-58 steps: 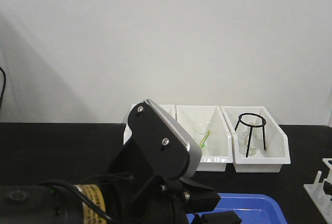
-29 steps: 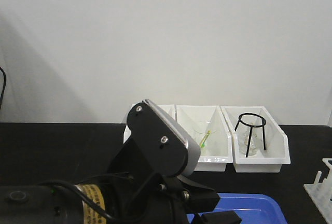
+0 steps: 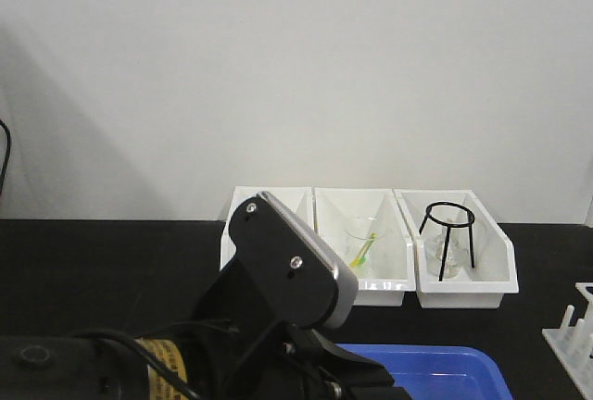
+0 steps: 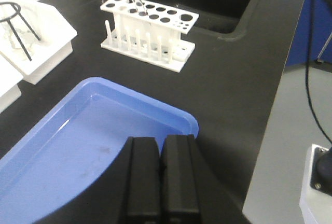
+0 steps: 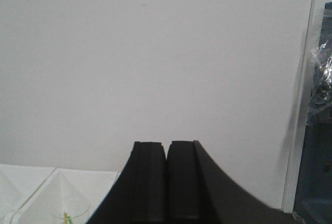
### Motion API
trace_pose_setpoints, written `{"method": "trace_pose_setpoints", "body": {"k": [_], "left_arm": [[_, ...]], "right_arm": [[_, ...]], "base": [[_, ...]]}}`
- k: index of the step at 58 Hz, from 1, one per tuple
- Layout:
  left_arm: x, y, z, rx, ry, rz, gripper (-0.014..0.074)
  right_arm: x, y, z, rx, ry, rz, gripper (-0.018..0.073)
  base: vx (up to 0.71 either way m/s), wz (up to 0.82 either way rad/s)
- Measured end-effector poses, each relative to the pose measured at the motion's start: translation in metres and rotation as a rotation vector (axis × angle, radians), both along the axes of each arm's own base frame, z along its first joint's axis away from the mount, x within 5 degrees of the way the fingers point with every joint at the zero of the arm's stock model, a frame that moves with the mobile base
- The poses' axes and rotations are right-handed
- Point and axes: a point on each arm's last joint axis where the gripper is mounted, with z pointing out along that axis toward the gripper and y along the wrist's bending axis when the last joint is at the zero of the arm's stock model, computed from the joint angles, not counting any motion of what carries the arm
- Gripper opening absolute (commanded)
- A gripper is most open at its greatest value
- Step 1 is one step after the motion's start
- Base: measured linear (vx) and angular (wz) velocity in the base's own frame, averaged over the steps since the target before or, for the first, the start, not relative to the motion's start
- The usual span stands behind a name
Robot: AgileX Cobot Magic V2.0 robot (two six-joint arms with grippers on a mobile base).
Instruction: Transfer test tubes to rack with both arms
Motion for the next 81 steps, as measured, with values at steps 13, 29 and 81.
{"method": "trace_pose_setpoints", "body": {"k": [13, 29, 81], "left_arm": [[0.000, 0.000, -0.001, 0.008, 0.004, -0.001, -0.0022], [-0.002, 0.002, -0.005, 0.052, 0.034, -0.008, -0.0020], [0.071, 0.097, 0.019, 0.161, -0.226, 0.356, -0.0020]], "right_arm": [[-0.031, 0.017, 0.013, -0.099, -0.003, 0.049, -0.0008], [-0.057, 0.027, 0.026, -0.123, -0.074, 0.061, -0.0008], [-0.061, 0.029, 0.028, -0.132, -0.087, 0.062, -0.0008]], "base": [[0.00, 0.00], [0.00, 0.00], [0.00, 0.00]]}}
